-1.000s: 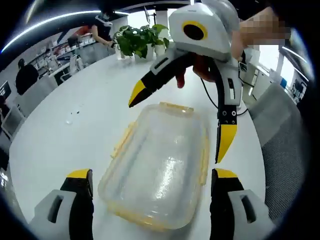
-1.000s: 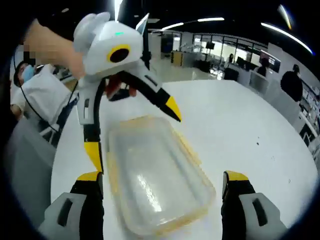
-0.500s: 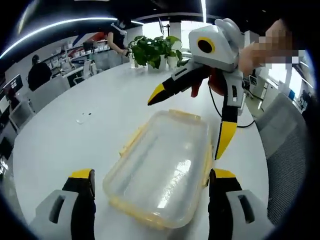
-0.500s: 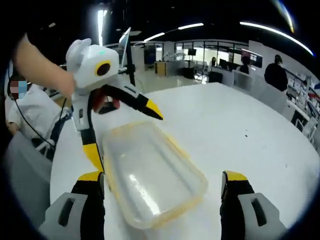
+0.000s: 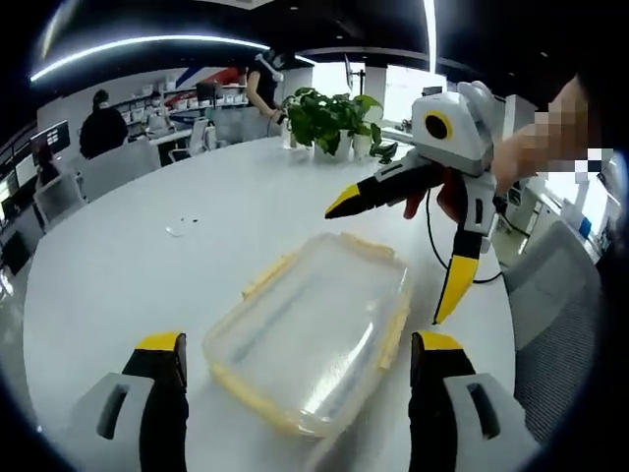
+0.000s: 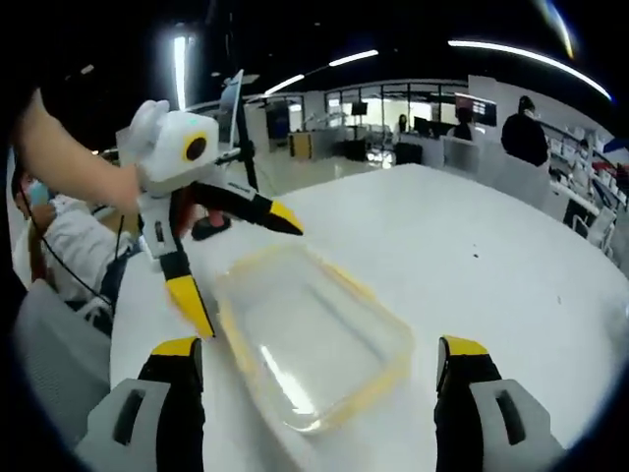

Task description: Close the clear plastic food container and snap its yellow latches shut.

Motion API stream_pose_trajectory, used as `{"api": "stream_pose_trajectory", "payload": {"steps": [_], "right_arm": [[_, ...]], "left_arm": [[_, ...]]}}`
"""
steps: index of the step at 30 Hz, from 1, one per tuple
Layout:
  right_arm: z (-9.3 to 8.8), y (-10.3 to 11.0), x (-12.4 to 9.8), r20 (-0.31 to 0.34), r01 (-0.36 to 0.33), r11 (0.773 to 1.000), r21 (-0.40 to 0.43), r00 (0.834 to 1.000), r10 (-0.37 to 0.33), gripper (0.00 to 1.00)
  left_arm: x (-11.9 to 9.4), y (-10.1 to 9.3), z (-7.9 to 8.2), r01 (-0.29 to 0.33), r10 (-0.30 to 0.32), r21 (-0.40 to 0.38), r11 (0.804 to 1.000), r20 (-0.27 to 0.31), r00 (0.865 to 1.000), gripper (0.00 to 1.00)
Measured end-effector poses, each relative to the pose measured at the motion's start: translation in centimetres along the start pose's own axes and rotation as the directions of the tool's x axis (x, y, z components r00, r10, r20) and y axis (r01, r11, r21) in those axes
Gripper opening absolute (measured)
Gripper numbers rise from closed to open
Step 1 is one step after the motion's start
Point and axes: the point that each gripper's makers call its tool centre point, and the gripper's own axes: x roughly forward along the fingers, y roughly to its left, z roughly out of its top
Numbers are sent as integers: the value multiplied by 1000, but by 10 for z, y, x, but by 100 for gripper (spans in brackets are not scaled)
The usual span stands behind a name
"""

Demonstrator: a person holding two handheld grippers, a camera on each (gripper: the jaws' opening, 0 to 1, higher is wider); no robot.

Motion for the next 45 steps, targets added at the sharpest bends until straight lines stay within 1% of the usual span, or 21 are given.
{"api": "stream_pose_trajectory", "payload": {"steps": [1,5,9,11,15,18,21,23,29,33,38,45], "right_arm": [[0,0,-1,2,3,1000,6,1000,-3,100],[-2,2,-8,17,9,999,47,1000,-10,100],[-3,4,-14,28,22,998,66,999,-24,100],[-4,5,-17,28,29,998,63,999,-31,100],[-6,5,-23,37,47,996,82,998,-50,100],[-9,8,-27,38,51,994,92,998,-55,100],[-12,11,-30,35,53,995,90,998,-56,100],[-12,13,-33,37,55,994,93,998,-59,100],[-14,17,-41,52,69,990,121,996,-76,100],[-14,19,-46,64,77,987,140,994,-86,100],[-16,21,-51,66,87,984,153,993,-98,99],[-13,22,-63,90,107,975,193,988,-126,99]], "left_arm": [[-1,-1,0,-4,4,-5,1000,7,1000,95],[-5,-5,-4,-9,9,-17,1000,4,1000,95],[-10,-10,-6,-9,9,-27,1000,4,1000,94],[-13,-12,-6,-12,12,-32,999,7,1000,94],[-17,-15,-7,-20,21,-66,998,25,999,94],[-22,-19,-7,-30,33,-76,997,35,999,93],[-24,-22,-12,-30,32,-88,996,28,999,93],[-26,-23,-15,-34,36,-91,995,23,999,93],[-36,-23,-16,-51,56,-116,992,38,998,92],[-42,-25,-19,-56,62,-142,988,41,997,92],[-49,-25,-22,-68,77,-161,985,50,996,92],[-59,-26,-22,-77,91,-184,980,65,994,92]]}}
